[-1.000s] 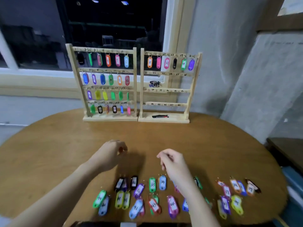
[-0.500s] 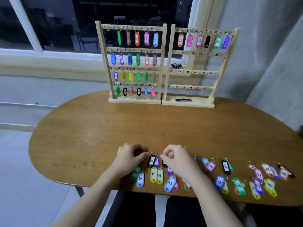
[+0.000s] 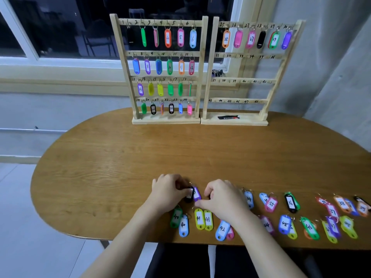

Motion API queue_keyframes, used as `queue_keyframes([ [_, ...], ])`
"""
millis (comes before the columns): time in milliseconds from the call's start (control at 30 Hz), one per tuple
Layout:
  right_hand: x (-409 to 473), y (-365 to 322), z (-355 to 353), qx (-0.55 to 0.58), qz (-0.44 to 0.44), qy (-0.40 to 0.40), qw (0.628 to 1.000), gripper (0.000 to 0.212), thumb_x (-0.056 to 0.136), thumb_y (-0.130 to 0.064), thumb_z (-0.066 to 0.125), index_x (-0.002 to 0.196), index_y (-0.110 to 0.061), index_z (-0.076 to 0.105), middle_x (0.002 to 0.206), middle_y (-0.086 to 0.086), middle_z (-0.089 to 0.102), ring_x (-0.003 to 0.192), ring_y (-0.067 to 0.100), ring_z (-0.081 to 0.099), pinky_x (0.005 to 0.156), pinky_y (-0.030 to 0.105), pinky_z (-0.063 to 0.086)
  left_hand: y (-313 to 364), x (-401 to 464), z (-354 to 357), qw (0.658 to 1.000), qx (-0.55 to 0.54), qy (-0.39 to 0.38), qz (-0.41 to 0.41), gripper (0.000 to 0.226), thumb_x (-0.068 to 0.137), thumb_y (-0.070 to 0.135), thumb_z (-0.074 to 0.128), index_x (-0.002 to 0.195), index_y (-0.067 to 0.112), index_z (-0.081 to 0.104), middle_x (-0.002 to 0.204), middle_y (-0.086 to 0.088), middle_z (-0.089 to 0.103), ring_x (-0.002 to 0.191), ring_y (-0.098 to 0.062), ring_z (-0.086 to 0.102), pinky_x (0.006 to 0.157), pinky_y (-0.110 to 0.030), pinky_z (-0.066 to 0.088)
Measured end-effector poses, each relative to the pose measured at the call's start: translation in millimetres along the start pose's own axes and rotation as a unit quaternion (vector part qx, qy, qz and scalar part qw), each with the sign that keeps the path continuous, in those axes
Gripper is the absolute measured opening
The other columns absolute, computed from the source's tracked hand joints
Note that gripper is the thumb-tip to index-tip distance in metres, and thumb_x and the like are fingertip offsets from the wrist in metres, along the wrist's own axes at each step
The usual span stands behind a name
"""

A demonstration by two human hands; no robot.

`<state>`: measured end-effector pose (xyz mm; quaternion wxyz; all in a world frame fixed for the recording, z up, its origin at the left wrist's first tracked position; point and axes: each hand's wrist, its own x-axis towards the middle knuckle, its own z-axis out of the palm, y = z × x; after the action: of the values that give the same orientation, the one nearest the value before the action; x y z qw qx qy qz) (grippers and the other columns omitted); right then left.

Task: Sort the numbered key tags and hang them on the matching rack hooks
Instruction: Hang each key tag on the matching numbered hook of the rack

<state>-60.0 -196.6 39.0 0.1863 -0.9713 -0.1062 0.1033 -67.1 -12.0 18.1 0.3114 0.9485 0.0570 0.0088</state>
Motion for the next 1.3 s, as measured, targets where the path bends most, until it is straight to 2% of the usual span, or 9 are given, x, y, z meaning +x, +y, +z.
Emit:
queue_keyframes([
  [100, 1, -4, -2, -0.027, 0.011, 0.0, 1.0, 0.049, 0.074, -0.074, 0.072, 0.096, -0.03, 0.066, 0.094, -0.009, 0.065, 0.09, 0.016, 0.061, 0.08, 0.034, 0.049, -2, 2, -1, 1.0, -0.026, 0.014, 0.0, 0.01, 0.088, 0.04, 0.071, 0.084, 0.033, 0.065, 0.077, 0.015, 0.06, 0.091, -0.017, 0.056, 0.092, -0.038, 0.039],
  [200, 6, -11, -5, -0.032, 0.019, 0.004, 0.999, 0.05, 0.073, -0.075, 0.071, 0.093, -0.029, 0.066, 0.096, -0.008, 0.065, 0.093, 0.017, 0.061, 0.078, 0.034, 0.043, -5, 2, 1, 0.999, -0.039, 0.019, 0.002, 0.01, 0.089, 0.041, 0.068, 0.085, 0.033, 0.067, 0.078, 0.015, 0.063, 0.09, -0.015, 0.057, 0.094, -0.039, 0.039],
  [433, 18, -31, -10, -0.061, 0.021, -0.025, 0.998, 0.045, 0.08, -0.061, 0.076, 0.101, -0.022, 0.067, 0.105, 0.001, 0.066, 0.1, 0.025, 0.063, 0.089, 0.038, 0.05, -4, 8, -3, 1.0, -0.026, -0.009, -0.01, 0.015, 0.084, 0.04, 0.076, 0.08, 0.033, 0.063, 0.076, 0.013, 0.063, 0.084, -0.013, 0.057, 0.092, -0.038, 0.039],
  [600, 36, -42, -14, -0.084, 0.008, -0.057, 0.995, 0.041, 0.08, -0.051, 0.076, 0.104, -0.02, 0.068, 0.109, 0.005, 0.068, 0.103, 0.03, 0.065, 0.086, 0.036, 0.051, -8, 11, -6, 0.999, -0.042, -0.031, 0.001, 0.018, 0.083, 0.038, 0.075, 0.076, 0.029, 0.061, 0.072, 0.011, 0.066, 0.082, -0.016, 0.061, 0.093, -0.042, 0.046],
  [733, 44, -44, -10, -0.064, 0.004, -0.077, 0.995, 0.029, 0.085, -0.047, 0.072, 0.093, -0.019, 0.07, 0.1, 0.005, 0.071, 0.095, 0.03, 0.067, 0.081, 0.035, 0.053, -14, 11, -11, 0.995, -0.079, -0.049, 0.019, 0.016, 0.089, 0.032, 0.071, 0.077, 0.026, 0.061, 0.067, 0.012, 0.059, 0.072, -0.012, 0.053, 0.08, -0.037, 0.045],
  [867, 42, -38, -11, -0.066, -0.026, -0.044, 0.997, 0.027, 0.097, -0.04, 0.055, 0.084, -0.017, 0.06, 0.091, 0.006, 0.066, 0.088, 0.033, 0.064, 0.074, 0.037, 0.05, -24, 14, -14, 0.989, -0.143, -0.036, 0.021, 0.016, 0.09, 0.023, 0.072, 0.079, 0.022, 0.061, 0.067, 0.009, 0.061, 0.063, -0.005, 0.053, 0.065, -0.025, 0.04],
  [1000, 45, -21, -13, 0.032, -0.046, -0.034, 0.998, 0.033, 0.099, -0.032, 0.051, 0.072, -0.013, 0.05, 0.066, 0.001, 0.061, 0.07, 0.025, 0.059, 0.06, 0.037, 0.045, -26, 15, -15, 0.987, -0.16, -0.023, 0.02, 0.013, 0.089, 0.02, 0.074, 0.08, 0.02, 0.065, 0.067, 0.009, 0.065, 0.06, 0.0, 0.054, 0.063, -0.019, 0.041],
  [1133, 45, -11, -33, 0.204, -0.048, -0.053, 0.976, 0.023, 0.104, -0.02, 0.047, 0.086, -0.017, 0.061, 0.073, -0.003, 0.073, 0.054, 0.012, 0.056, 0.062, 0.031, 0.048, -7, 21, -16, 0.974, -0.224, 0.013, 0.029, 0.013, 0.091, 0.016, 0.072, 0.08, 0.017, 0.064, 0.065, 0.003, 0.068, 0.059, -0.006, 0.058, 0.062, -0.024, 0.046],
  [1300, 55, 4, -50, 0.339, -0.028, 0.006, 0.94, 0.025, 0.108, -0.016, 0.036, 0.095, -0.011, 0.057, 0.052, -0.012, 0.047, 0.042, 0.016, 0.046, 0.055, 0.035, 0.038, 36, 40, -18, 0.957, -0.278, 0.038, 0.07, 0.013, 0.09, 0.013, 0.072, 0.081, 0.016, 0.064, 0.067, 0.0, 0.068, 0.062, -0.011, 0.059, 0.064, -0.033, 0.049],
])
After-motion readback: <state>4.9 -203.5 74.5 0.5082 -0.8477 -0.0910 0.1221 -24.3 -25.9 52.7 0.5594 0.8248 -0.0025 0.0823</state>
